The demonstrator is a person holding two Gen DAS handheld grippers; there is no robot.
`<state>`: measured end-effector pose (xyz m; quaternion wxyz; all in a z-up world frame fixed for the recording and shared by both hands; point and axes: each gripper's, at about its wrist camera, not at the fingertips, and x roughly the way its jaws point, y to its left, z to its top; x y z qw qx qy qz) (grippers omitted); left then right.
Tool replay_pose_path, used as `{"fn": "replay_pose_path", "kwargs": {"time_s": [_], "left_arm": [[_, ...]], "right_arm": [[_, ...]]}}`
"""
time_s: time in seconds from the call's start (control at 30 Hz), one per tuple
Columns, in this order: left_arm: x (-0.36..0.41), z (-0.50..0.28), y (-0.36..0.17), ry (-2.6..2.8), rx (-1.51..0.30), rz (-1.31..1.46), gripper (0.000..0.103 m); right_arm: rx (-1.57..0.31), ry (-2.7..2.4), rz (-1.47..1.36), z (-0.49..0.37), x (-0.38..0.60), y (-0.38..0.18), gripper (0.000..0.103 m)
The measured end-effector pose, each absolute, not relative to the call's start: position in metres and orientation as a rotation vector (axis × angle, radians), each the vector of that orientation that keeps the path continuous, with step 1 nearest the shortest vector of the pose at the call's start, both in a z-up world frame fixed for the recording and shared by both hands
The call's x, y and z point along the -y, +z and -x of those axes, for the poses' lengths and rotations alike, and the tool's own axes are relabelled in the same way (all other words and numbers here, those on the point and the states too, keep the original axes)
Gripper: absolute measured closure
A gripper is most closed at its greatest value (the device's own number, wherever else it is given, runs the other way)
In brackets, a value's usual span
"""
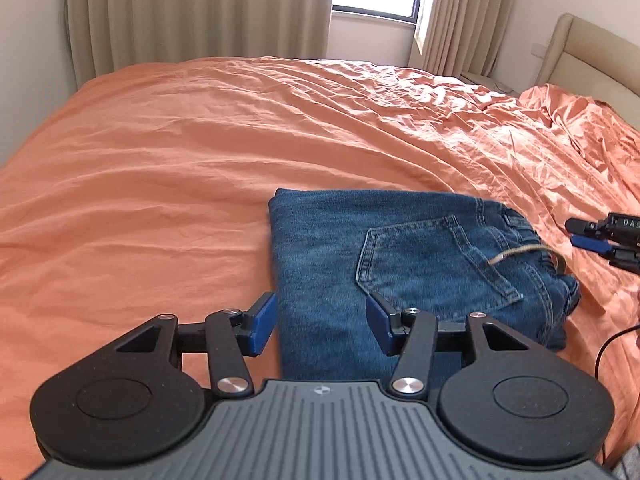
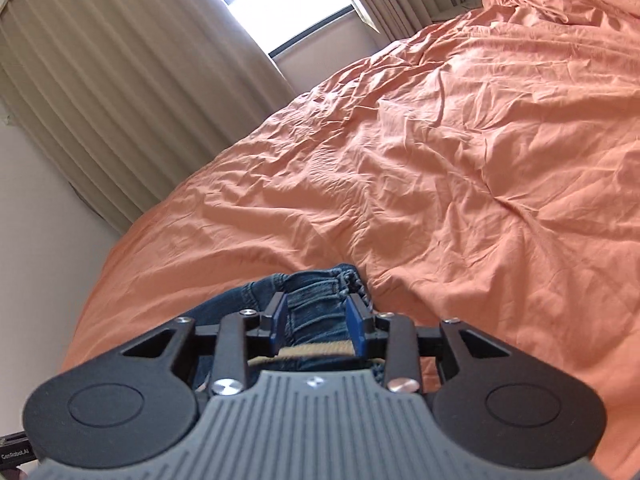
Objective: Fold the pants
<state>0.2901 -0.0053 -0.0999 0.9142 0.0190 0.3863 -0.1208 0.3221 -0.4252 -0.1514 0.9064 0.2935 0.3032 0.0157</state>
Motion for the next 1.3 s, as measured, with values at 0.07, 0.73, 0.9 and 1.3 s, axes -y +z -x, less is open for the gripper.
{"fn": "replay_pose_path", "kwargs": {"time_s": [0.07, 0.73, 0.9, 1.3], "left_arm": [[0.007, -0.272, -0.101, -0.26, -0.79, -0.1, 0.037], [0.073, -0.215, -0.174, -0.205, -0.672, -0.707, 0.068], [0.08, -0.201, -0.163, -0.235, -0.579, -0.911, 0.089], [0.079, -0.214, -0.231, -0.19, -0.707, -1.108, 0.084]], "right_arm": [[-0.624, 0.063, -0.577, -0.307, 0.414, -0.147, 0.073], [-0.691, 0.11, -0.592, -0.307, 0.403, -0.192, 0.072], [-0.733, 0.108, -0.604, -0.312, 0.406, -0.198, 0.074], [-0.775, 0.126, -0.625, -0.31, 0.405, -0.203, 0.081]]}}
